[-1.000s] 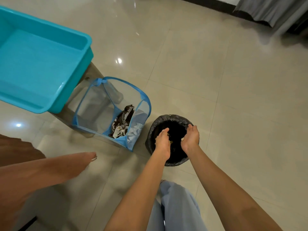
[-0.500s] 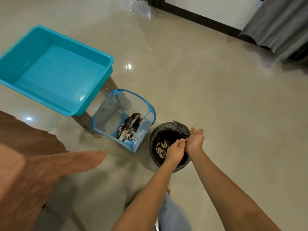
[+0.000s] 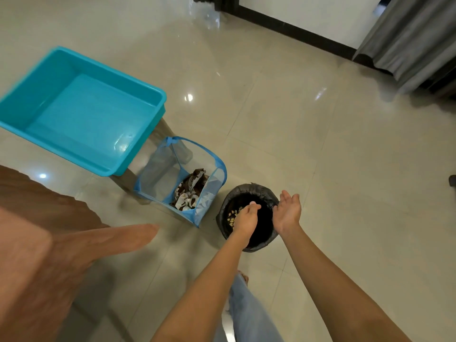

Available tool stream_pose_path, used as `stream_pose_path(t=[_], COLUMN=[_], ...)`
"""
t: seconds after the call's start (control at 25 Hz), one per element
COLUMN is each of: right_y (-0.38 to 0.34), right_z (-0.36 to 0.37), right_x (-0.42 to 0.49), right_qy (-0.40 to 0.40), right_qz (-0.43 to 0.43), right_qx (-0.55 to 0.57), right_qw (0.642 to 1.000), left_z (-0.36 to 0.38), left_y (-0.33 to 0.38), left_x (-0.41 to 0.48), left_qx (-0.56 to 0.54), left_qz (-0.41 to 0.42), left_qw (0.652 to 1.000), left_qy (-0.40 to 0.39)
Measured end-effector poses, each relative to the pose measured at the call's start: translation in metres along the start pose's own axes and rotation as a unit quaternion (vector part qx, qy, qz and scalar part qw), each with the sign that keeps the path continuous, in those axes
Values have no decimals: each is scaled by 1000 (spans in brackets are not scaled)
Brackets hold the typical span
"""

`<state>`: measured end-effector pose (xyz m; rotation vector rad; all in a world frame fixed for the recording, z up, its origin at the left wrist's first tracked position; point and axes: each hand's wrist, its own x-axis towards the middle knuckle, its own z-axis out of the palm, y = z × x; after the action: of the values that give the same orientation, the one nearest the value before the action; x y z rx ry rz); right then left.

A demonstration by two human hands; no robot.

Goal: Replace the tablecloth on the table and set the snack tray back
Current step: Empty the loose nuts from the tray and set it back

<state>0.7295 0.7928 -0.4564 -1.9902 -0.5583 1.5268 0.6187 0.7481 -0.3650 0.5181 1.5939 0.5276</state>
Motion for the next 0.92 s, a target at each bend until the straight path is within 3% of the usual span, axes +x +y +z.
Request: stream_pose_path(t=[0.08, 0.12, 0.16, 0.24, 0.44, 0.56, 0.68, 0.92], right_y=[-17, -35, -59, -99, -167, -197, -214, -147], right_z=[-10, -12, -9, -8, 31, 80, 165, 336], right_x=[-31, -55, -87, -133, -229, -282, -362, -542], right_qy=[4, -36, -97, -89, -155, -213, -310, -499], right_qz=[29, 57, 30, 27, -19, -52, -97, -133], right_qx=[76, 139, 144, 186, 127, 104, 50, -34], right_qw=[997, 988, 984, 978, 980, 970, 944, 856], left_z=[-9, -15, -23, -44, -112, -163, -251, -432], left_y=[4, 9, 17, 43, 96, 111, 102, -16], left_x=[-12, -21, -30, -55, -137, -180, -248, -397], left_qx=[-46, -72, -91, -119, -183, -210, -264, -270], left_qz=[-15, -17, -10, 11, 58, 101, 143, 216], left_qw=[999, 997, 996, 992, 978, 967, 936, 869], left_qy=[6, 11, 17, 27, 83, 103, 185, 355])
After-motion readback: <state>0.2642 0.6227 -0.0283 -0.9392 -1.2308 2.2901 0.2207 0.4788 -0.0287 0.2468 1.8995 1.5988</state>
